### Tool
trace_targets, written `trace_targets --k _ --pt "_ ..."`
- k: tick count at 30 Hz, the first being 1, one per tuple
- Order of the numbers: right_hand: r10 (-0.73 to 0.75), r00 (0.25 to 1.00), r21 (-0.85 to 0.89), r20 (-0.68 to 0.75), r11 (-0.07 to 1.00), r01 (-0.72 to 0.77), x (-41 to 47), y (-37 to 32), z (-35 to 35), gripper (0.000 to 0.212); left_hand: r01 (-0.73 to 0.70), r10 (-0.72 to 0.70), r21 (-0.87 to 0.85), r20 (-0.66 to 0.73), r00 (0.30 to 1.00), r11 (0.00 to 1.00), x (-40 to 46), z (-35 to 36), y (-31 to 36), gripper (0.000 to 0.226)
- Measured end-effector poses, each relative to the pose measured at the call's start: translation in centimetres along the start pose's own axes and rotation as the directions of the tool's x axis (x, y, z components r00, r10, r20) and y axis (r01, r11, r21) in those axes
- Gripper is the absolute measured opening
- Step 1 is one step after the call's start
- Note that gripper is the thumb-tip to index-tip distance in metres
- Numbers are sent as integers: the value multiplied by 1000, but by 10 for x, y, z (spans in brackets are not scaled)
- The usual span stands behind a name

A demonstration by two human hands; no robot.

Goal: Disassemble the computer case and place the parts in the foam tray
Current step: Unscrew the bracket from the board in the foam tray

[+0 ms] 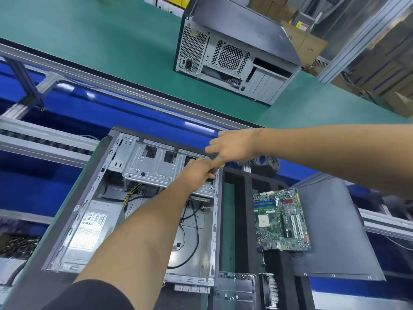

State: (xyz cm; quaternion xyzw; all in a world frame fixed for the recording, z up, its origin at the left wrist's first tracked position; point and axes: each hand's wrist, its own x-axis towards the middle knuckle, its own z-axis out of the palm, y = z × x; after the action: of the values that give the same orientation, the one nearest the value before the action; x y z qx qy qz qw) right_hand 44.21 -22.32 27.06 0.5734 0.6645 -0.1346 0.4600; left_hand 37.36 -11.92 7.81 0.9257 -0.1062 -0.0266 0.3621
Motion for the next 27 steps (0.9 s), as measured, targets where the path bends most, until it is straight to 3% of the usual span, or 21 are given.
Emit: trace_targets --k 2,4,7,9,11,13,14,17,19,20,22,25,27 --pt "-38 994 15 -105 999 40 2 -2 3 46 -7 7 26 4 1000 1000 2 2 -1 6" --pt "131 981 325 -146 943 -78 3 -3 5 42 -28 29 24 -14 999 999 0 -1 -1 12" --pt "463 886 784 -26 559 -269 0 -6 8 25 -87 87 108 -4 996 990 -2 -2 -1 11" --pt "600 793 902 101 281 -328 -1 -11 10 15 -103 105 117 -12 994 988 -2 -4 0 12" --pt "613 748 899 254 134 -416 -4 -12 9 21 -113 115 126 -14 993 986 -1 -3 -1 15" --pt "543 777 881 320 132 -454 -9 -12 10 19 -121 123 128 -10 992 984 -2 -2 -1 17" --pt "506 806 872 306 191 -451 -11 -9 11 16 -117 120 130 -13 993 985 -2 -2 0 16" --pt "382 915 721 127 598 -350 -18 -1 9 8 -105 108 116 -19 994 988 1 0 -4 10" --pt "258 966 492 4 841 -226 -16 0 10 21 -103 106 64 -39 994 993 1 1 -6 8" --pt "207 978 404 -42 898 -173 -14 0 11 30 -104 107 64 -35 994 992 2 1 -6 8" --pt "238 965 473 -111 867 -159 -8 -1 14 38 -128 132 129 -24 991 983 3 1 -5 6" --pt "410 907 778 -98 600 -187 -5 -5 21 27 -137 138 159 4 990 978 2 0 -4 5" --pt "469 882 865 -50 461 -196 -7 -7 24 15 -146 148 152 -5 989 978 2 0 -5 1"
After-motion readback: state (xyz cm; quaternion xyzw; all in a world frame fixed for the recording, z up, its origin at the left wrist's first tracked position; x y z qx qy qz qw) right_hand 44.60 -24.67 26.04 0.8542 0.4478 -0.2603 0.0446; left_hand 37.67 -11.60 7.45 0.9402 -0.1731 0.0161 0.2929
